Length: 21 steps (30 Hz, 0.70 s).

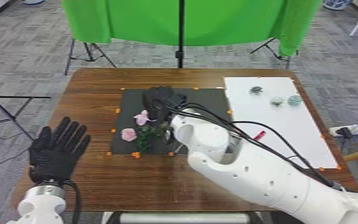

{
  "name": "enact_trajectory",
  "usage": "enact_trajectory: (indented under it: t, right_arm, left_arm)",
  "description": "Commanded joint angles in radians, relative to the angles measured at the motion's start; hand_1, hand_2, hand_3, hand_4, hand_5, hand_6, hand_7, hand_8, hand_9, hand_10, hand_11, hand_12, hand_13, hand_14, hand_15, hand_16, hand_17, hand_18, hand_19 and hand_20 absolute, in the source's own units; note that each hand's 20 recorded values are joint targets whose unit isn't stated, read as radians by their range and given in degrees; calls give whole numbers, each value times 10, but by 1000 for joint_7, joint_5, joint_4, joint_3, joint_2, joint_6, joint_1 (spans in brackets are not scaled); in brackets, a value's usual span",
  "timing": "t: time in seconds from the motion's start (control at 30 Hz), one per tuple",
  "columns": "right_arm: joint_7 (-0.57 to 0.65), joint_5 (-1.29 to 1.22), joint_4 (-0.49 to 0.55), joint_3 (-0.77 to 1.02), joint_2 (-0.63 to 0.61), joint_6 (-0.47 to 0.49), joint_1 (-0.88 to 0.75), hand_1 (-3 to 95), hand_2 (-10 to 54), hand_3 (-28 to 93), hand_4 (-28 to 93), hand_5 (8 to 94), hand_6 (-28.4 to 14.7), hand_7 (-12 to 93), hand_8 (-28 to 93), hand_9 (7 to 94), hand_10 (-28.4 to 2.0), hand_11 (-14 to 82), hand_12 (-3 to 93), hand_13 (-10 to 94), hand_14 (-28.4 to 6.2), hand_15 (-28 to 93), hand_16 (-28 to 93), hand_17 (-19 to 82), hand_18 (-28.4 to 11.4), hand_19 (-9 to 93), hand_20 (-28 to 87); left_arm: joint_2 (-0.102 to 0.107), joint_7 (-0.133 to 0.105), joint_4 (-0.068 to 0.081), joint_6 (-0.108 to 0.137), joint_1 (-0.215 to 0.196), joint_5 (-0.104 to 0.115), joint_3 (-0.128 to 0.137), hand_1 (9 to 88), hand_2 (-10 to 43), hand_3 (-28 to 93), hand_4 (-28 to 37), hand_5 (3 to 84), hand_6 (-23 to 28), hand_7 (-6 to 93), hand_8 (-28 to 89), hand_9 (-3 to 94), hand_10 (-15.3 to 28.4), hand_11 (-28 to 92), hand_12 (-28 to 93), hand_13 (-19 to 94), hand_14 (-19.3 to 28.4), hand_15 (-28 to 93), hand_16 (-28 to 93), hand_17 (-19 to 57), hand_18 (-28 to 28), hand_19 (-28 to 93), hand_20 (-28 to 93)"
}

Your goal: Arrange flowers

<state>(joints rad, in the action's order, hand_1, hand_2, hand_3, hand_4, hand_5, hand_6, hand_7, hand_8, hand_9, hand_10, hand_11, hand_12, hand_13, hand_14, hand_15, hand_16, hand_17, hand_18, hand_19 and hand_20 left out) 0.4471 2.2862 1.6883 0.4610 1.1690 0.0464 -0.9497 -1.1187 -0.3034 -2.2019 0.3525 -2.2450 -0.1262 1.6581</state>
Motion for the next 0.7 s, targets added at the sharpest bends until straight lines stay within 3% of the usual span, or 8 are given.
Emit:
enact_trajectory:
  t: [0.03,0.27,0.43,0.6,0.7]
  right_arm:
    - [35,36,-70,0,21,-84,-36,628,-95,699,-283,752,-26,307,29,796,-121,61,347,668,-89,276,380,302,-221,837,429]
    - [43,50,-78,-2,42,-61,-62,628,-95,699,-283,753,-26,305,30,796,-121,62,345,667,-91,285,377,303,-221,840,427]
    - [73,10,-65,13,40,-21,-76,619,-95,700,-283,743,-27,285,16,782,-123,62,337,651,-98,294,364,292,-224,832,419]
    - [95,-7,-59,25,40,-15,-74,565,-95,677,-283,710,-38,221,-3,719,-152,182,215,619,-129,388,221,281,-233,831,403]
    - [96,-20,-51,32,37,-14,-73,538,-95,710,-283,697,-38,200,-14,708,-157,198,189,612,-133,403,193,278,-234,833,400]
  left_arm:
    - [2,18,-1,12,-20,16,13,257,165,763,-283,434,81,137,-94,345,138,176,101,264,134,301,-45,-47,126,278,159]
    - [1,27,9,13,-1,22,10,257,164,764,-283,436,82,139,-95,347,137,176,101,264,135,303,-46,-48,126,280,159]
    - [-2,29,6,12,-6,22,13,258,164,765,-283,438,83,139,-96,349,138,177,100,266,135,306,-47,-47,126,280,158]
    - [-6,35,3,18,-11,28,17,257,165,764,-283,434,82,132,-97,348,137,176,98,264,136,302,-49,-47,127,280,157]
    - [-5,36,4,13,-13,27,20,257,165,764,-283,432,83,130,-95,347,138,174,97,263,136,300,-49,-48,127,280,157]
